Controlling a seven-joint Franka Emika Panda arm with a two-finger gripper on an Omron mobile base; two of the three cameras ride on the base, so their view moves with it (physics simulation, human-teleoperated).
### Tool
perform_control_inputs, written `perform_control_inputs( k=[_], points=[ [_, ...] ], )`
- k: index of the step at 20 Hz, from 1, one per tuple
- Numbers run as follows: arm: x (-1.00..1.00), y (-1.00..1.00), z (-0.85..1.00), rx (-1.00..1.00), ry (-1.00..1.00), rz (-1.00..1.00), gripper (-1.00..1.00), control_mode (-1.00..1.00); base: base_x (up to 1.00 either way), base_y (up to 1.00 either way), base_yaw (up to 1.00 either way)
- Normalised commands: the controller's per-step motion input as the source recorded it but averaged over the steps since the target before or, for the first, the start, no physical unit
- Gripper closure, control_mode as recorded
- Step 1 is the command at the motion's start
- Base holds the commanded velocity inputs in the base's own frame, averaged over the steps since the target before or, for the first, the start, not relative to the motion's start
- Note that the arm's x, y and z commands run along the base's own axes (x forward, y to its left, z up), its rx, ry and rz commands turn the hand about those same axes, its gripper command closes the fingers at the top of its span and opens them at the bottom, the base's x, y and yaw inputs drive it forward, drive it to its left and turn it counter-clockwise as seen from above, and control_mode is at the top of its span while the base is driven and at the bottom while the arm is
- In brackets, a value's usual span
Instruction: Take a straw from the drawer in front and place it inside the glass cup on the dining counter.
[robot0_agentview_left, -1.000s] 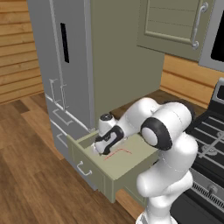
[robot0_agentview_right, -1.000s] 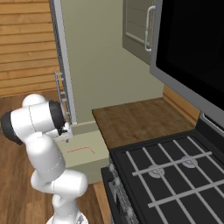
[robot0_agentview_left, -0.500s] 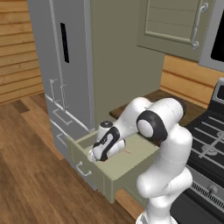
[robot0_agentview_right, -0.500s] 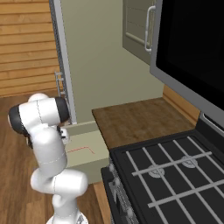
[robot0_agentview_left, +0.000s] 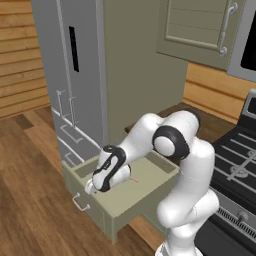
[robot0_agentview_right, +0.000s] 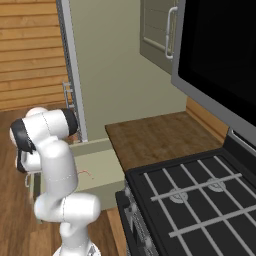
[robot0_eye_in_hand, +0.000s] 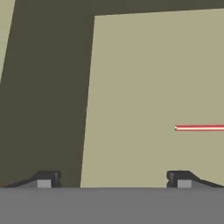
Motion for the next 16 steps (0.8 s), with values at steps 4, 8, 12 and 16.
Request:
perform_control_inputs(
  k=[4,8,12,16],
  points=[
    [-0.12,0.35,0.39,0.06,0.02,-0.01,-1.00,-1.00,0.00,0.00,0.00],
    [0.03,-0.65,0.69,-0.01,0.00,-0.23,-1.00,-1.00,0.00,0.00,0.00],
    [0.30,-0.87,0.21,-0.07,0.00,-0.19,-1.00,-1.00,0.00,0.00,0.00],
    [0.40,-0.74,-0.03,-0.04,0.00,-0.02,-1.00,-1.00,0.00,0.00,0.00]
  ],
)
